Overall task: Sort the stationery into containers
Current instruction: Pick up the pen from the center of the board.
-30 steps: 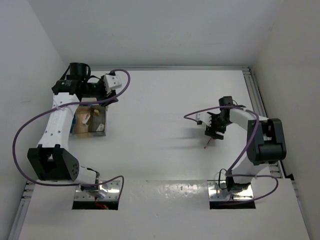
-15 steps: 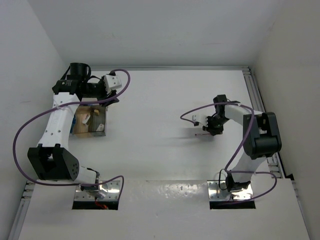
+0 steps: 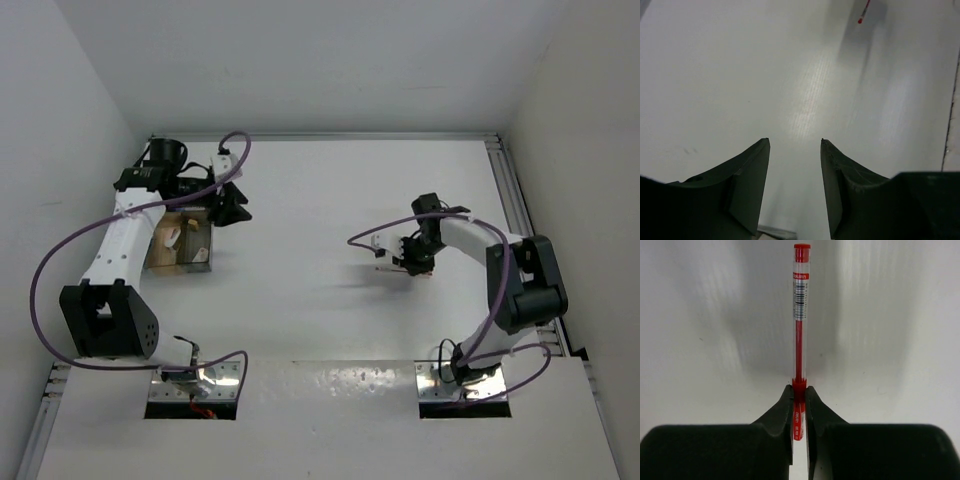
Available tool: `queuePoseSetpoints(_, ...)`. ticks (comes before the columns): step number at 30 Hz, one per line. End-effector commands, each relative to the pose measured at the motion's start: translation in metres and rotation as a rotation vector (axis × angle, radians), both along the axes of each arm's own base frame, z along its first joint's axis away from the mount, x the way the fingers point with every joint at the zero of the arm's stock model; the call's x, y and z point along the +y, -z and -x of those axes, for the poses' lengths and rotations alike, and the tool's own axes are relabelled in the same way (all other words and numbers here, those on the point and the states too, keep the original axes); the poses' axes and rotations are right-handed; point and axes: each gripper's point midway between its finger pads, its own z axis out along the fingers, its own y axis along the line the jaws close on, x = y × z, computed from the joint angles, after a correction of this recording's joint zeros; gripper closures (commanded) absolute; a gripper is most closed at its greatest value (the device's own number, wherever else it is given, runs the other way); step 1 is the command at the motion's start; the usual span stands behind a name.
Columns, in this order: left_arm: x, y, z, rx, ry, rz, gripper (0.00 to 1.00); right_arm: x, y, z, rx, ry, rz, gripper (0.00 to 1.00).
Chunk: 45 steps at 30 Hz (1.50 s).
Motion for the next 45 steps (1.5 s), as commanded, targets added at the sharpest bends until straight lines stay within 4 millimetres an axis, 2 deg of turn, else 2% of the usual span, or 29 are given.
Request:
queuePoseSetpoints(1, -0.020, 0.000, 0.009, 0.134, 0.025, 0.158, 0.49, 0.040, -0.036, 0.000, -0.075, -0.034, -0.123, 1.00)
queuePoseSetpoints(4, -0.028, 0.017, 0.019, 0.223, 0.057, 0.187, 0.49, 0.064, -0.055, 0.000, -0.142, -0.089, -0.154, 1.00)
queuePoseSetpoints(9, -0.058, 0.042, 0.039, 0.359, 0.082, 0.186, 0.49, 0.098, -0.078, -0.008, -0.287, -0.187, -0.123, 1.00)
queuePoseSetpoints(11, -0.063, 0.053, 0.038, 0.396, 0.054, 0.176, 0.51, 0.116, -0.090, -0.008, -0.345, -0.238, -0.116, 1.00)
queuePoseSetpoints(12, -0.073, 0.058, 0.039, 0.457, 0.033, 0.181, 0.51, 0.129, -0.094, -0.004, -0.365, -0.280, -0.120, 1.00)
queuePoseSetpoints(14, -0.083, 0.067, 0.045, 0.544, 0.050, 0.194, 0.52, 0.140, -0.106, -0.007, -0.414, -0.303, -0.110, 1.00)
queuePoseSetpoints(18, -0.110, 0.071, 0.065, 0.665, 0.129, 0.216, 0.54, 0.167, -0.118, -0.004, -0.467, -0.373, -0.098, 1.00)
queuePoseSetpoints(20, -0.117, 0.075, 0.067, 0.668, 0.133, 0.204, 0.54, 0.176, -0.126, -0.006, -0.497, -0.386, -0.090, 1.00)
queuePoseSetpoints(24, -0.132, 0.077, 0.077, 0.726, 0.170, 0.229, 0.54, 0.199, -0.131, 0.003, -0.518, -0.444, -0.088, 1.00)
queuePoseSetpoints(31, -0.142, 0.078, 0.081, 0.750, 0.203, 0.218, 0.53, 0.219, -0.134, 0.010, -0.538, -0.493, -0.082, 1.00)
queuePoseSetpoints(36, -0.147, 0.089, 0.087, 0.755, 0.202, 0.182, 0.53, 0.229, -0.138, 0.010, -0.549, -0.509, -0.090, 1.00)
queuePoseSetpoints(45, -0.151, 0.100, 0.086, 0.758, 0.171, 0.141, 0.53, 0.235, -0.141, 0.013, -0.559, -0.520, -0.082, 1.00)
